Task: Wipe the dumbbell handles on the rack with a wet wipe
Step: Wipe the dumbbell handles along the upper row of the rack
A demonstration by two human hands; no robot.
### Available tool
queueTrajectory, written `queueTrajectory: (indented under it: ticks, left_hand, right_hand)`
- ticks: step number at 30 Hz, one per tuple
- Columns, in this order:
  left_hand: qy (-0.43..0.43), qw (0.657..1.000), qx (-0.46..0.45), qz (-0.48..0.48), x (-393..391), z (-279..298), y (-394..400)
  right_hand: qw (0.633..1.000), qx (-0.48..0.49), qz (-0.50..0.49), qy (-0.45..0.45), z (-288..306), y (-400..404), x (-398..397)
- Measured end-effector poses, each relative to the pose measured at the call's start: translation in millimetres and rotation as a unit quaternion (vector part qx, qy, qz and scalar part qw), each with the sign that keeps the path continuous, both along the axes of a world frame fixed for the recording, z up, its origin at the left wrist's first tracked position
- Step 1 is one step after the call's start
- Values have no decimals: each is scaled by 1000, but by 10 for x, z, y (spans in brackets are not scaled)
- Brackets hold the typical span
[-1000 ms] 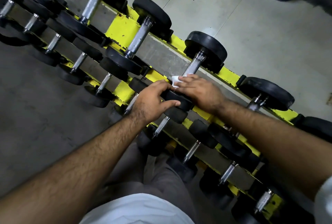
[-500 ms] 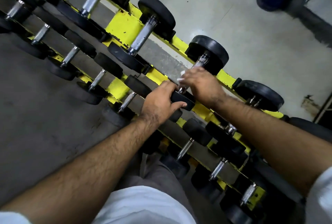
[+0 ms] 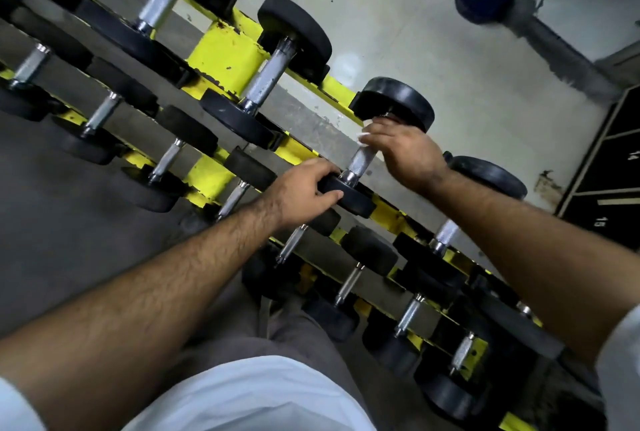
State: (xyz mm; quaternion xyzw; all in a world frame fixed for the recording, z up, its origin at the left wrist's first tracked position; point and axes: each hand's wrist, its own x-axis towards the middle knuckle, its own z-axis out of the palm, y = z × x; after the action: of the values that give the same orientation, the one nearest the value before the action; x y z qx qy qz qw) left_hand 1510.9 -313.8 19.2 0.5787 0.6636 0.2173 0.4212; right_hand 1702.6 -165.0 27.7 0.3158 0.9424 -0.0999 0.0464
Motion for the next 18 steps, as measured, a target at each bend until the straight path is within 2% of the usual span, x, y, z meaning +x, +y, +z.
queueTrajectory:
  ticks: [1,5,9,13,16,18]
  left_hand:
    - [-8,1000,-11,-3,-38,-13,19]
    - [-52,998,-38,4,-120,-30,82]
    - [-65,997,-45,14,-92,-46,100]
    - [-58,997,-38,23,-60,5,80]
    - [-39,998,-37,17,-37,4,83]
    - [-32,998,-47,15,-39,9,95]
  right_hand:
    - [1000,9,-15,-5,-4,-63,-52]
    - [990,-33,117,-68,-18,-339,-135]
    - [991,52,-28,-119,117,-110,-264]
    - [985,-2,83,-154,145,-256,-292]
    - [989,24,-8,-149,180,-47,-211]
    - [985,37,-6,-167,137,-103,-283]
